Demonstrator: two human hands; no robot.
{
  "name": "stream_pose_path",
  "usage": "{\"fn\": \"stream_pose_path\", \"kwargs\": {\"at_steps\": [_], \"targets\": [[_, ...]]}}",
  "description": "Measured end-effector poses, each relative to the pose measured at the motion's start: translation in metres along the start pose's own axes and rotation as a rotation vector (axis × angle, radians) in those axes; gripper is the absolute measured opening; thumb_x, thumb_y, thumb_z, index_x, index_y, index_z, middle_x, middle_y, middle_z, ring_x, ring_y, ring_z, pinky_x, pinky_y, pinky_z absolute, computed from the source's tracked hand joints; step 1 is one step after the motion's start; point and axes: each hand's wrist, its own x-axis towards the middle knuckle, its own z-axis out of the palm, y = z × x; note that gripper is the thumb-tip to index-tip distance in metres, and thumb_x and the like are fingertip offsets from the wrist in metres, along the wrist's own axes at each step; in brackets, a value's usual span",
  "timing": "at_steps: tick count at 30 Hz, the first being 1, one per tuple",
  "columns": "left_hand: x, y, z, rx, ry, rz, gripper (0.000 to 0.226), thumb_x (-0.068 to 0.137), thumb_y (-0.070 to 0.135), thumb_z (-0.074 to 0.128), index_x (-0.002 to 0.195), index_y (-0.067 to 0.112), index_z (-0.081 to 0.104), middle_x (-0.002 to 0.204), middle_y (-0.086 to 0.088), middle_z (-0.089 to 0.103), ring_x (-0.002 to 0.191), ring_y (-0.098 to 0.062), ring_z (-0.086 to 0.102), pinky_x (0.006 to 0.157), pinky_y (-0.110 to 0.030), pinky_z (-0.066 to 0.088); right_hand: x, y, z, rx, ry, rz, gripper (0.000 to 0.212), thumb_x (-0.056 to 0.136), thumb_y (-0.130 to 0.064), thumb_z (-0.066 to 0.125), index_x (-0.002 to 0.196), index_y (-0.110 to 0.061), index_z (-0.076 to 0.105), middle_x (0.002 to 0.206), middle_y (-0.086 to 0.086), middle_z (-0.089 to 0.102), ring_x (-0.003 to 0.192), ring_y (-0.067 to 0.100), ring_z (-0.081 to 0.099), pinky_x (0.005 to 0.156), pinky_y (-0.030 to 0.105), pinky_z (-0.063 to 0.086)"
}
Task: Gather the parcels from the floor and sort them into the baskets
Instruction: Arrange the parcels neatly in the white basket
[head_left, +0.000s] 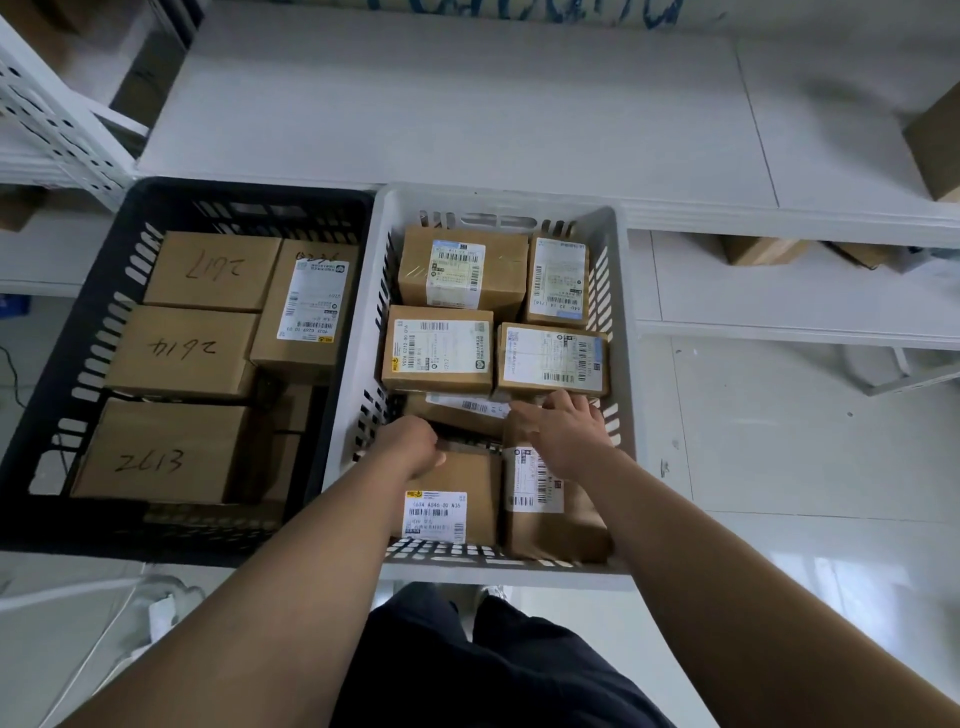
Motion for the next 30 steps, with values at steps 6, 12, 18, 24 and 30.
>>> {"fn": "stream_pose_path", "kwargs": {"at_steps": [6,12,18,24,30], "targets": [[-0.002,0.001,0.001,-0.032,0.010,-0.024,0.044,0.097,0.026,0.056,0.136,0.006,0.052,0.137,-0.012,0.053,0.127,-0.029,0.049,0.100,-0.033,0.040,0.003,0.002,0.000,0.065,0.002,0.021,0.058,0.096,-0.019,0.047,0.145,-0.045,0.028,0.145,0.009,0.034,0.137,0.034,0.027,0.116,0.052,0.025],[-0.001,-0.003,-0.002,-0.081,-0.004,-0.043,0.041,0.093,0.028,0.060,0.128,0.007,0.056,0.128,-0.012,0.059,0.116,-0.028,0.056,0.090,-0.033,0.045,0.002,0.011,-0.006,0.281,0.096,0.120,0.040,0.098,-0.025,0.042,0.138,-0.022,0.050,0.140,0.007,0.046,0.135,0.030,0.032,0.110,0.044,0.030],[-0.002,0.009,-0.002,-0.183,0.050,0.025,0.049,0.093,0.030,0.060,0.135,0.006,0.051,0.135,-0.012,0.055,0.122,-0.027,0.053,0.094,-0.032,0.043,0.003,0.019,-0.009,0.342,0.033,0.248,0.034,0.093,-0.004,0.047,0.125,-0.007,0.058,0.130,0.013,0.053,0.118,0.028,0.053,0.095,0.034,0.046],[0.001,0.035,0.001,-0.262,0.054,0.114,0.047,0.090,0.029,0.065,0.131,0.009,0.055,0.131,-0.007,0.058,0.116,-0.024,0.056,0.089,-0.028,0.043,-0.004,0.023,-0.012,0.352,0.058,0.263,0.040,0.092,0.003,0.046,0.129,-0.007,0.056,0.135,0.012,0.051,0.120,0.027,0.053,0.100,0.033,0.048],[-0.001,0.037,-0.010,-0.285,0.172,0.123,0.033,0.092,0.022,0.062,0.121,0.008,0.060,0.118,-0.008,0.063,0.097,-0.020,0.058,0.078,-0.028,0.043,-0.013,0.023,-0.030,0.366,0.152,0.226,0.045,0.091,0.005,0.044,0.129,-0.012,0.060,0.130,0.010,0.059,0.119,0.029,0.057,0.099,0.035,0.048]]}}
